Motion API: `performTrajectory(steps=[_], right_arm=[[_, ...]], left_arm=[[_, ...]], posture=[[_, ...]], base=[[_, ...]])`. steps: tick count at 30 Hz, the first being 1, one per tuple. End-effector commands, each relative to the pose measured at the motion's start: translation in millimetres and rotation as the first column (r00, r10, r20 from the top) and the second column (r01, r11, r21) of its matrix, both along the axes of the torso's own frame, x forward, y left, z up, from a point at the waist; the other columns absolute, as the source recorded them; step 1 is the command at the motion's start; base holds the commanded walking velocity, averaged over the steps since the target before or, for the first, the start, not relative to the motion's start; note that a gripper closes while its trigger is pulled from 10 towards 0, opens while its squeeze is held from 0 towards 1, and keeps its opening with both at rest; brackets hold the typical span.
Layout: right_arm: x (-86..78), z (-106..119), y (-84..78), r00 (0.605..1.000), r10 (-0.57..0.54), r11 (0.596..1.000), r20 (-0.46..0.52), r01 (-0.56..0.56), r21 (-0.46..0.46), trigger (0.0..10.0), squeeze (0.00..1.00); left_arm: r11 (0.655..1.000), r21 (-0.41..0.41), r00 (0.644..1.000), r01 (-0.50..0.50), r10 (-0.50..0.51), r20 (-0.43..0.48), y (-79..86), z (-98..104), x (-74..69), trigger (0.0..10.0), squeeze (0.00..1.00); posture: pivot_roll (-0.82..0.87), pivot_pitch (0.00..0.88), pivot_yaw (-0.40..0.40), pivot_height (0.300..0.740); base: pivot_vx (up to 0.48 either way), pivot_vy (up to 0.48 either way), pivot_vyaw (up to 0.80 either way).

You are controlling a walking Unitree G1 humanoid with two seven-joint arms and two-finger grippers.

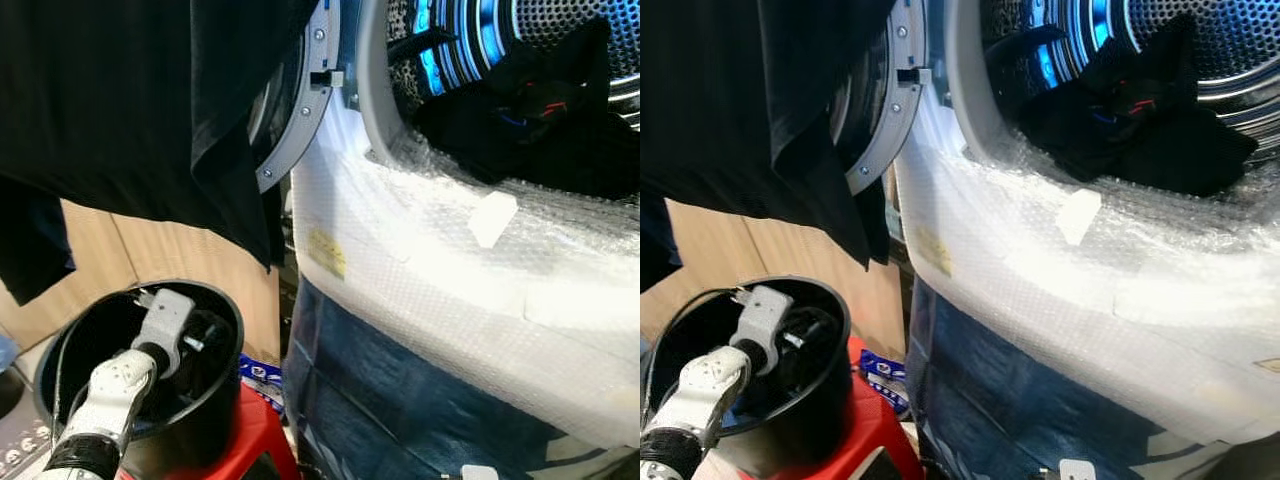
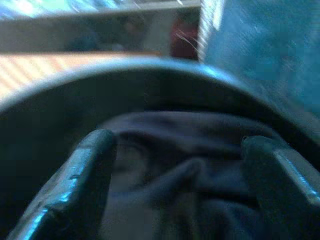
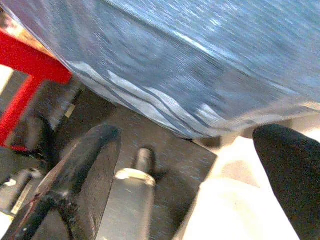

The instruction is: Clothes washing

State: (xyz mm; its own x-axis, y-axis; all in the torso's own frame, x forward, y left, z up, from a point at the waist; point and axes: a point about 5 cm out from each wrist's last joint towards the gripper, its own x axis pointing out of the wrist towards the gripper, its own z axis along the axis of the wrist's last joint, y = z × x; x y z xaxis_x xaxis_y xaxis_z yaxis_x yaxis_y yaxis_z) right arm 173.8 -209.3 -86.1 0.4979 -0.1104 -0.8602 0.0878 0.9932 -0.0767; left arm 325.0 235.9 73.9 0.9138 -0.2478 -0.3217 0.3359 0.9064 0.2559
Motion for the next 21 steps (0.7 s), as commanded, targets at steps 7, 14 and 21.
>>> performTrajectory(steps=[7, 14, 21], right_arm=[[-3.6, -1, -4.1, 1.000, 0.000, 1.000, 0.006, 0.000, 0.001, 10.0, 0.00], [-4.6, -2, -0.1, 1.000, 0.016, 1.000, -0.002, -0.016, 0.009, 10.0, 0.00], [-5.7, -3, 7.1, 1.000, 0.022, 1.000, -0.002, -0.022, 0.021, 10.0, 0.00]], left_arm=[[0.997, 0.042, 0.996, 0.072, -0.069, -0.063, 14.0, -2, -5.9, 10.0, 1.00], [0.998, 0.057, 0.997, 0.030, -0.026, -0.073, 23.2, -5, -10.9, 10.0, 1.00], [0.995, -0.061, 0.993, -0.081, 0.075, -0.095, 31.3, -13, -17.3, 10.0, 1.00]], posture=[[0.02, 0.099, -0.071, 0.740], [0.04, 0.075, -0.066, 0.740], [0.03, 0.029, -0.042, 0.740]], base=[[0.000, 0.000, 0.00], [0.000, 0.000, 0.00], [0.000, 0.000, 0.00]])
